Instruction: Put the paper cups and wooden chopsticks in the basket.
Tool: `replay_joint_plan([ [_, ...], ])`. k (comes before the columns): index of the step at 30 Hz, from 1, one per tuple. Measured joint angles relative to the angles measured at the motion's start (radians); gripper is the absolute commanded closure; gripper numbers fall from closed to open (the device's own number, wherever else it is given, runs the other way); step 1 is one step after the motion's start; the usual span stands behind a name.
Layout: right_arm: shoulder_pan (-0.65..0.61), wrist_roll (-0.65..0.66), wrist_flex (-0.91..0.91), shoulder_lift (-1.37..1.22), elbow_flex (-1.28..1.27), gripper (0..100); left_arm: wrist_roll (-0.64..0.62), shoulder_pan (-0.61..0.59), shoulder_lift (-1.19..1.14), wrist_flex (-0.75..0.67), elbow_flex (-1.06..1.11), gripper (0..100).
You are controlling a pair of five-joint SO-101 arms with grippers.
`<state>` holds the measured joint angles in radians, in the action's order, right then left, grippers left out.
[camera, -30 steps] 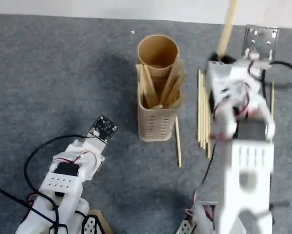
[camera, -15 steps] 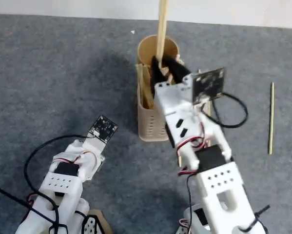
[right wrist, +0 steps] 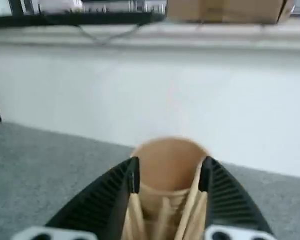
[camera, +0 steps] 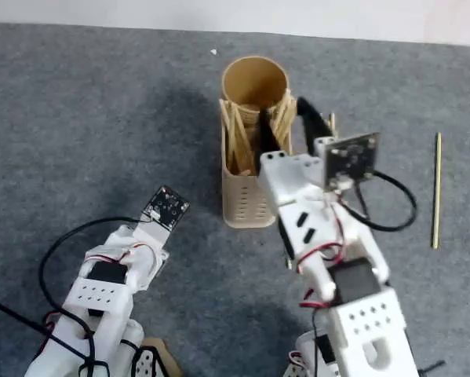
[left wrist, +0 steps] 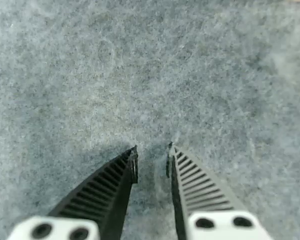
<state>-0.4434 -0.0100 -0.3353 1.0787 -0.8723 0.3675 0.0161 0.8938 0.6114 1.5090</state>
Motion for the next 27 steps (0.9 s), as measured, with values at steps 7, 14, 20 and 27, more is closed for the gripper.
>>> replay_joint_plan([
  [7, 0.190, 0.000, -0.353, -0.044, 0.381, 79.3, 0.000, 0.000, 0.000, 0.000, 0.000, 87],
  [14, 0.410, 0.152, -0.707, -0.448, 0.621, 79.3, 0.000, 0.000, 0.000, 0.000, 0.000, 87],
  [20, 0.499, 0.259, -0.713, -0.870, 0.611, 79.3, 0.000, 0.000, 0.000, 0.000, 0.000, 87],
  [27, 0.539, 0.276, -0.609, -1.267, 0.611, 79.3, 0.000, 0.000, 0.000, 0.000, 0.000, 87],
])
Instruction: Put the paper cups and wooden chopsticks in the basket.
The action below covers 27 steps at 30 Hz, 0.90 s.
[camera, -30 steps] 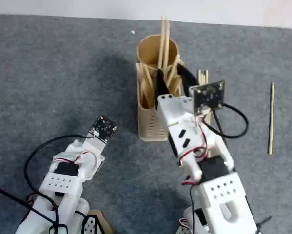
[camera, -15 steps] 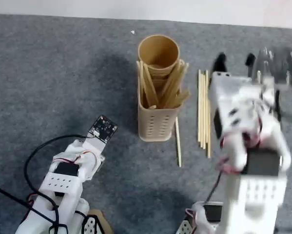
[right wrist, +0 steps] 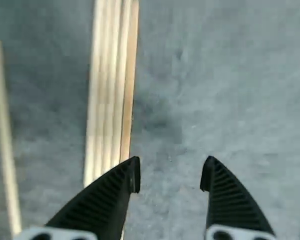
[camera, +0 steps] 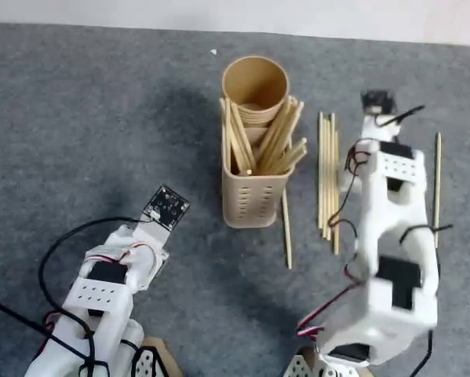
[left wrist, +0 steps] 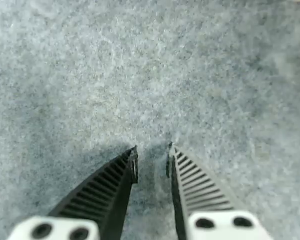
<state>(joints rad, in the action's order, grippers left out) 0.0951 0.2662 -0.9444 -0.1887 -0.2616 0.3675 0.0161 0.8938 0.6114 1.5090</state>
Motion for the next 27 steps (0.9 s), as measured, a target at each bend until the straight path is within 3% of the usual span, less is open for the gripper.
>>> replay_joint_plan([
  [17, -0.008, 0.000, 0.021, -0.068, 0.000, 79.3, 0.000, 0.000, 0.000, 0.000, 0.000, 87],
  [27, -0.075, 0.000, 0.021, -0.068, 0.000, 79.3, 0.000, 0.000, 0.000, 0.000, 0.000, 87],
])
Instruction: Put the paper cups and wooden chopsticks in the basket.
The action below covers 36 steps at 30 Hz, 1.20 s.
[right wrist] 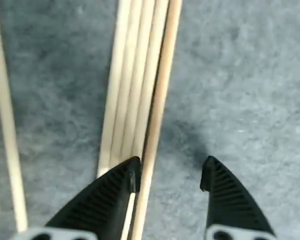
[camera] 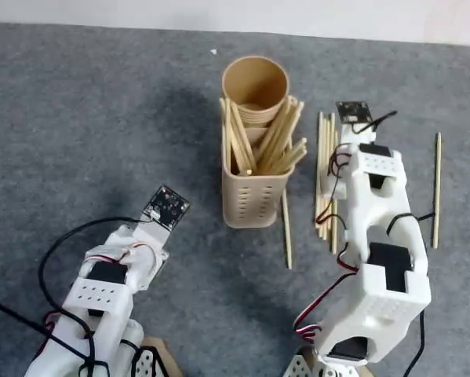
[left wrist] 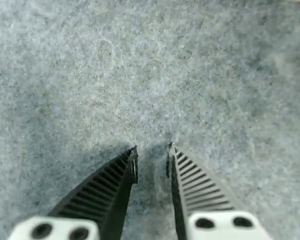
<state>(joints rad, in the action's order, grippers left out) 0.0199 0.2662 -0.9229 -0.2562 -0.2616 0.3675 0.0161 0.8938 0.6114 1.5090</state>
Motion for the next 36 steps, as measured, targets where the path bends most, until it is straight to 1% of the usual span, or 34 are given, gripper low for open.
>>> replay_joint_plan([
  [19, -0.011, 0.000, 0.000, -0.006, 0.000, 79.5, 0.000, 0.000, 0.000, 0.000, 0.000, 87],
  [21, -0.011, 0.000, 0.000, -0.006, 0.000, 82.4, 0.000, 0.000, 0.000, 0.000, 0.000, 87],
  [26, 0.020, 0.002, 0.008, -0.057, 0.006, 96.8, 0.000, 0.000, 0.000, 0.000, 0.000, 87],
  [29, 0.046, 0.025, -0.002, -0.112, 0.025, 97.8, 0.000, 0.000, 0.000, 0.000, 0.000, 87],
  [32, 0.048, 0.089, -0.089, -0.150, 0.106, 99.5, 0.000, 0.000, 0.000, 0.000, 0.000, 87],
  [35, 0.049, 0.097, -0.160, -0.176, 0.175, 99.4, 0.000, 0.000, 0.000, 0.000, 0.000, 87],
  [36, 0.049, 0.081, -0.173, -0.176, 0.192, 99.4, 0.000, 0.000, 0.000, 0.000, 0.000, 87],
])
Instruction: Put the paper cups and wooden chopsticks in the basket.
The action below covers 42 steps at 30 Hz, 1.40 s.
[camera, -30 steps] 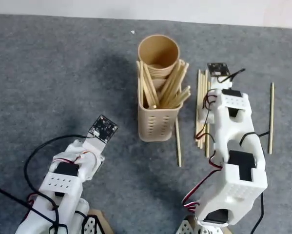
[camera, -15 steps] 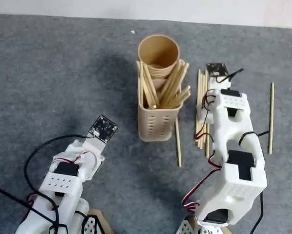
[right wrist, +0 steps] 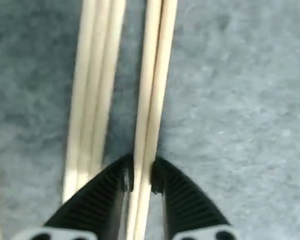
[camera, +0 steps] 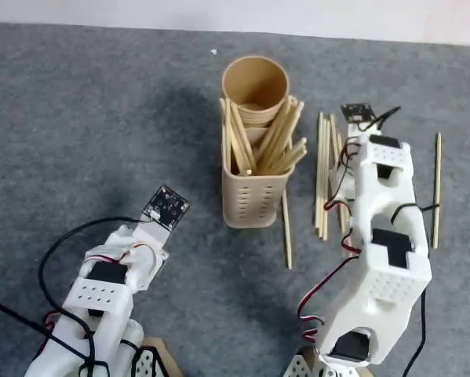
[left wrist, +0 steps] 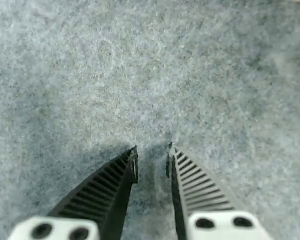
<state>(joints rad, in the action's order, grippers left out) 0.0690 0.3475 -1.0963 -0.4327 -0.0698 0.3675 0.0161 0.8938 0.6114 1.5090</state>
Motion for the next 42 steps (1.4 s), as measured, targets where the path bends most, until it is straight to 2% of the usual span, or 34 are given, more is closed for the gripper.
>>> replay_joint_plan([
  [4, 0.006, -0.106, -0.026, 0.084, 0.023, 99.4, 0.000, 0.000, 0.000, 0.000, 0.000, 87],
  [8, -0.014, -0.196, -0.026, 0.315, 0.023, 99.4, 0.000, 0.000, 0.000, 0.000, 0.000, 87],
  [12, -0.091, -0.275, 0.002, 0.606, 0.023, 99.4, 0.000, 0.000, 0.000, 0.000, 0.000, 87],
  [18, -0.258, -0.399, 0.203, 0.962, -0.021, 99.4, 0.000, 0.000, 0.000, 0.000, 0.000, 87],
  [25, -0.459, -0.414, 0.542, 1.189, -0.292, 99.4, 0.000, 0.000, 0.000, 0.000, 0.000, 87],
  [31, -0.512, -0.414, 0.841, 1.335, -0.689, 98.8, 0.000, 0.000, 0.000, 0.000, 0.000, 87],
  [33, -0.512, -0.414, 0.868, 1.376, -0.804, 97.7, 0.000, 0.000, 0.000, 0.000, 0.000, 87],
  [36, -0.512, -0.362, 0.881, 1.438, -0.895, 88.9, 0.000, 0.000, 0.000, 0.000, 0.000, 87],
  [39, -0.512, -0.342, 0.864, 1.502, -0.905, 80.3, 0.000, 0.000, 0.000, 0.000, 0.000, 87],
  [42, -0.514, -0.339, 0.773, 1.528, -0.858, 78.9, 0.000, 0.000, 0.000, 0.000, 0.000, 87],
])
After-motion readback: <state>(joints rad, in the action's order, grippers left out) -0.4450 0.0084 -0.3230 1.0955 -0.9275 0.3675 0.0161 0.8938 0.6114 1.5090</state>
